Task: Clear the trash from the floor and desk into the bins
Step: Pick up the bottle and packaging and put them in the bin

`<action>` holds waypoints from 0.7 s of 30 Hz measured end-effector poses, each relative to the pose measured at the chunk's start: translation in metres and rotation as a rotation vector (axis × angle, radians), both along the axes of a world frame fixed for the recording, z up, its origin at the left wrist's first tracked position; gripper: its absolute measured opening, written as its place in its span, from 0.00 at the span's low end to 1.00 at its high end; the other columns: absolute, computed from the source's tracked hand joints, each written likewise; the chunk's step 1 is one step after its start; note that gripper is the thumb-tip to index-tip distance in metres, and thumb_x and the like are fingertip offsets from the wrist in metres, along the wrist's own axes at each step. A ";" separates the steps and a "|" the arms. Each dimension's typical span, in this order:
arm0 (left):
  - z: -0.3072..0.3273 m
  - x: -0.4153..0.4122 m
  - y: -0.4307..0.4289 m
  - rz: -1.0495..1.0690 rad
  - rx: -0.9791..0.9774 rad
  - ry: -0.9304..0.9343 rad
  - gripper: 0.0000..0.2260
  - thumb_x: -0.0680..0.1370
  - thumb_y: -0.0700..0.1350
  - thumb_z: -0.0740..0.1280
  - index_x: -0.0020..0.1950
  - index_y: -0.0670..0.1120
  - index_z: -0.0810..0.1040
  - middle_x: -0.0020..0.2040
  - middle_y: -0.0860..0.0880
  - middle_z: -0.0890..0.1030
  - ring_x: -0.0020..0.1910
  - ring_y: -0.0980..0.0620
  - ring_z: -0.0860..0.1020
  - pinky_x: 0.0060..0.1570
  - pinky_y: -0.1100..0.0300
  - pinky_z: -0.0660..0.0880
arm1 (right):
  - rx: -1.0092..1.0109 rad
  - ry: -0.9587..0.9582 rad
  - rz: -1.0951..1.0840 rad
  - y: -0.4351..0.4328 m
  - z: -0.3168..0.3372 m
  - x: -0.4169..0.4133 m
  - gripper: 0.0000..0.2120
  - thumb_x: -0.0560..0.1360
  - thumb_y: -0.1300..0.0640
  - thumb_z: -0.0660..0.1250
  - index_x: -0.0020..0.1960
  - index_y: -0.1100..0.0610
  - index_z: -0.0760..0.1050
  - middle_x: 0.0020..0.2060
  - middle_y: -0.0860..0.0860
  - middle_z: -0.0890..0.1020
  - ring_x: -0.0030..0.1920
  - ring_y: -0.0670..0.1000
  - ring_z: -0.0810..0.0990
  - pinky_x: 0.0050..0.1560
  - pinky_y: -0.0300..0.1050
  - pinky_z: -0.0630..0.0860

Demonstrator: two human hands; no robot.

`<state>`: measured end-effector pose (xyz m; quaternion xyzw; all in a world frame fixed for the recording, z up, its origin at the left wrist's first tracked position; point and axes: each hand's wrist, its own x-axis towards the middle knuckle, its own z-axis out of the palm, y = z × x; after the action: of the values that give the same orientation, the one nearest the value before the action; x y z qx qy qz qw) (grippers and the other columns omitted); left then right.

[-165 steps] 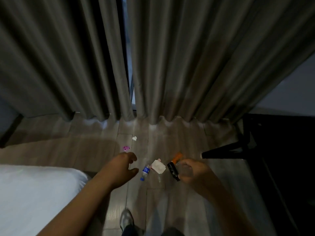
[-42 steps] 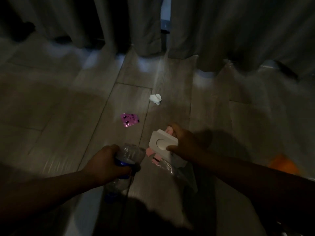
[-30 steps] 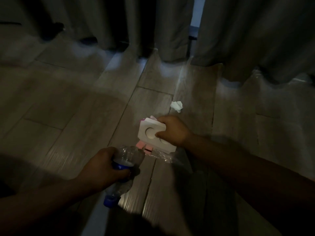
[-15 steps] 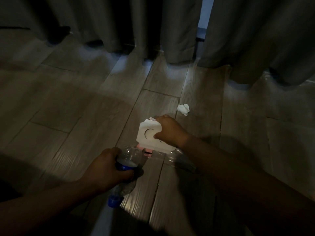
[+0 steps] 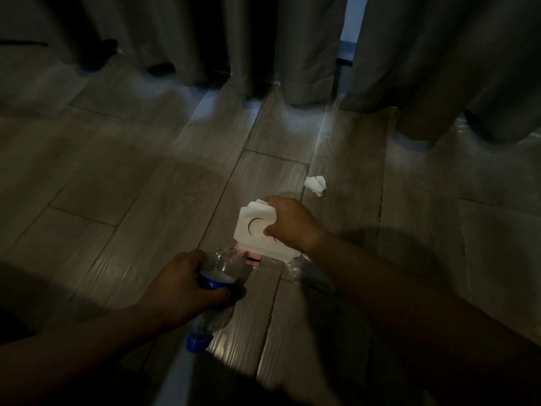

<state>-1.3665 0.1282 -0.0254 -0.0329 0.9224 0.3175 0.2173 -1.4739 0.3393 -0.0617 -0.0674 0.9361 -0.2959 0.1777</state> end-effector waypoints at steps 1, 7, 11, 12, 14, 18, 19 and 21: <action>0.001 0.000 0.000 0.001 -0.005 -0.001 0.22 0.62 0.53 0.78 0.52 0.51 0.77 0.47 0.53 0.80 0.43 0.57 0.79 0.39 0.65 0.75 | 0.008 0.001 -0.001 0.000 0.000 -0.001 0.22 0.66 0.58 0.75 0.58 0.55 0.73 0.54 0.53 0.79 0.54 0.54 0.78 0.53 0.53 0.77; 0.007 0.000 0.006 0.000 0.010 0.008 0.20 0.63 0.52 0.79 0.50 0.53 0.76 0.44 0.57 0.79 0.41 0.60 0.78 0.34 0.71 0.69 | -0.002 0.004 -0.030 0.002 0.001 -0.001 0.25 0.66 0.58 0.75 0.60 0.53 0.71 0.54 0.53 0.80 0.54 0.55 0.78 0.53 0.54 0.77; 0.006 -0.002 0.006 0.013 -0.016 0.023 0.21 0.62 0.54 0.78 0.50 0.51 0.76 0.46 0.55 0.78 0.42 0.60 0.77 0.36 0.68 0.70 | -0.037 0.048 -0.124 0.017 0.008 -0.012 0.25 0.69 0.60 0.73 0.64 0.53 0.69 0.56 0.54 0.79 0.57 0.55 0.77 0.55 0.53 0.76; 0.006 -0.003 0.007 0.014 -0.017 0.030 0.21 0.62 0.53 0.78 0.50 0.51 0.76 0.46 0.55 0.79 0.41 0.60 0.77 0.36 0.68 0.71 | -0.035 0.056 -0.151 0.023 0.011 -0.017 0.24 0.70 0.60 0.72 0.64 0.54 0.69 0.56 0.55 0.78 0.58 0.56 0.77 0.57 0.54 0.76; 0.006 -0.005 0.009 0.014 -0.005 0.041 0.21 0.63 0.52 0.79 0.51 0.50 0.76 0.45 0.55 0.79 0.41 0.60 0.77 0.35 0.69 0.70 | -0.012 0.068 -0.208 0.034 0.014 -0.026 0.26 0.69 0.60 0.73 0.65 0.55 0.68 0.57 0.56 0.78 0.59 0.57 0.76 0.58 0.57 0.76; 0.005 -0.009 0.012 0.008 -0.016 0.040 0.21 0.63 0.52 0.78 0.51 0.50 0.76 0.45 0.56 0.78 0.40 0.61 0.77 0.33 0.72 0.69 | -0.023 0.039 -0.337 0.051 0.016 -0.039 0.37 0.68 0.62 0.74 0.71 0.56 0.60 0.61 0.57 0.76 0.62 0.58 0.76 0.58 0.56 0.77; 0.005 -0.009 0.012 0.007 -0.018 0.038 0.21 0.63 0.52 0.78 0.52 0.51 0.76 0.46 0.55 0.78 0.41 0.61 0.77 0.34 0.72 0.69 | -0.041 0.011 -0.362 0.054 0.015 -0.041 0.37 0.68 0.62 0.75 0.71 0.57 0.59 0.61 0.57 0.76 0.63 0.58 0.75 0.58 0.53 0.76; 0.004 -0.010 0.012 0.004 -0.023 0.030 0.22 0.63 0.53 0.78 0.53 0.51 0.76 0.48 0.55 0.78 0.42 0.61 0.77 0.35 0.71 0.69 | -0.065 -0.055 -0.387 0.060 0.014 -0.042 0.34 0.67 0.62 0.75 0.69 0.59 0.62 0.62 0.58 0.75 0.63 0.57 0.74 0.57 0.49 0.75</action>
<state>-1.3765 0.1405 -0.0214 -0.0323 0.9290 0.3080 0.2026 -1.5157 0.3988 -0.0479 0.1160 0.9164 -0.3564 0.1405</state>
